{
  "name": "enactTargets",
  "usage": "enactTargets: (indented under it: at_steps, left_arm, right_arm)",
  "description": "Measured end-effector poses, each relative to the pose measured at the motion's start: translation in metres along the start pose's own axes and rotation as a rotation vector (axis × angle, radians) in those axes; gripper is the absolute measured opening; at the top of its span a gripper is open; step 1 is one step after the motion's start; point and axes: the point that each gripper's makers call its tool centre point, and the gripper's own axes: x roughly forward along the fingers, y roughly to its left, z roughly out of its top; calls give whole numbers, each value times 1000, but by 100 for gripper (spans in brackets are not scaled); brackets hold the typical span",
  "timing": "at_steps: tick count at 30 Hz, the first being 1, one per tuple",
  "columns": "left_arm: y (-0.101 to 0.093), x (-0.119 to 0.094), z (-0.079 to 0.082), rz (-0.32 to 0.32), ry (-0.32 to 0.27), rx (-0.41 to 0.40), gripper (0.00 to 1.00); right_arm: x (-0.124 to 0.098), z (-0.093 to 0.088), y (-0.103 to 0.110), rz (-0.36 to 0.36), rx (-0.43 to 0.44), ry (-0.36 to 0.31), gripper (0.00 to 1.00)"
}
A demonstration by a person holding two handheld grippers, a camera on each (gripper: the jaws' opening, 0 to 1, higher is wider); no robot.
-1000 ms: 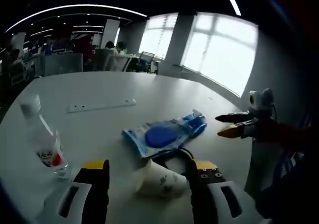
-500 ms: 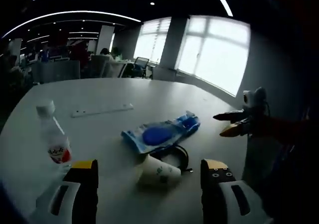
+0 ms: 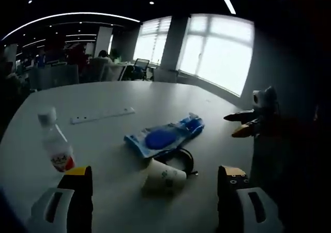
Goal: Arrange the tabletop items into an orderly group along one side of the table until the central work area is clear of visible clutter.
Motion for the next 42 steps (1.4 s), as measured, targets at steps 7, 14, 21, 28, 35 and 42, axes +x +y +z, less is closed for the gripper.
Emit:
enactTargets:
  at_steps: [7, 14, 21, 28, 35, 42]
  left_arm:
    - [-2, 3, -4, -21, 22, 9, 99]
    - [-8, 14, -14, -95, 63, 31, 90]
    - [-15, 24, -14, -162, 79, 45, 75]
    - [-13, 37, -23, -224, 106, 15, 63]
    - [-6, 53, -30, -277, 124, -26, 52]
    - [1, 65, -40, -305, 152, -24, 39]
  right_arm:
    - [-6, 0, -1, -10, 0, 1, 100]
    - [-10, 0, 0, -17, 2, -1, 99]
    - [-12, -2, 0, -19, 3, 2, 98]
    - [-14, -2, 2, -26, 10, -3, 97]
    - [-17, -4, 2, -34, 16, -5, 96]
    - [-21, -7, 1, -49, 25, -5, 95]
